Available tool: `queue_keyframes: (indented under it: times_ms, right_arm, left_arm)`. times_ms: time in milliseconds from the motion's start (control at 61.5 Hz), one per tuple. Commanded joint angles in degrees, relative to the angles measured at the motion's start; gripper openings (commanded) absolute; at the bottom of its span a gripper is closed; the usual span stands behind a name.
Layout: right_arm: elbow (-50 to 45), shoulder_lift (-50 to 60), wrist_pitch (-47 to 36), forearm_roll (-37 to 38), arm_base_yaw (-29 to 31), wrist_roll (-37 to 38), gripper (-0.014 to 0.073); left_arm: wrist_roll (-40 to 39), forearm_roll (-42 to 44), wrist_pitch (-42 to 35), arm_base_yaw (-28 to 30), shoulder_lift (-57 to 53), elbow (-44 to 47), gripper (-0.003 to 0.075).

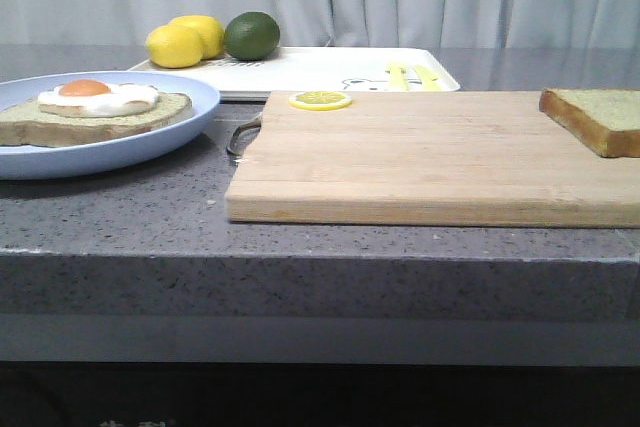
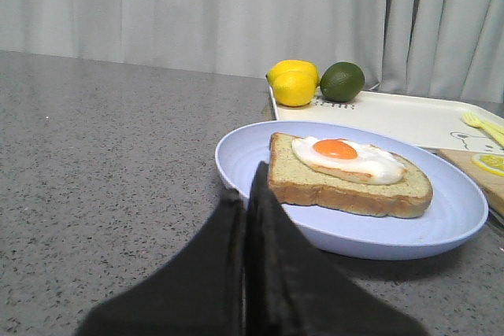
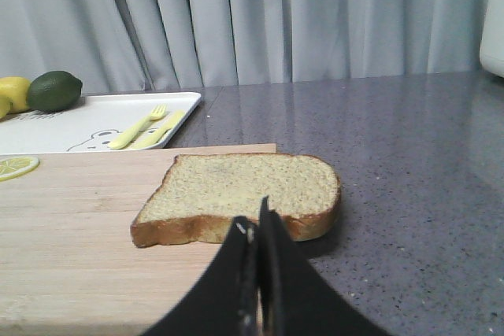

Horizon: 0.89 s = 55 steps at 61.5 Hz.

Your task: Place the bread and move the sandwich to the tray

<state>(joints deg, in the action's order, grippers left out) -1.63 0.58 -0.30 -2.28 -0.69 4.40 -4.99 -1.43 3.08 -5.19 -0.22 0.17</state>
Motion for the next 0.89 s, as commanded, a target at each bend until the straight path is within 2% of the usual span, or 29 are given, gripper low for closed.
queue_keyframes:
  times_ms: [0, 699, 878]
  right_arm:
    - [0.24, 1.01, -4.77, 0.6, 0.0, -0.06, -0.0067]
    - [0.24, 1.01, -4.91, 0.6, 0.0, -0.06, -0.0067]
    - [0.29, 1.01, -7.78, 0.6, 0.0, -0.06, -0.0067]
  left_arm:
    - [-0.47, 0.0, -4.67, 0.11, -1.25, 0.19, -0.002]
    - [-0.47, 0.0, -5.2, 0.11, -1.25, 0.19, -0.002]
    - [-0.47, -1.12, -7.58, 0.11, -1.25, 0.08, -0.002]
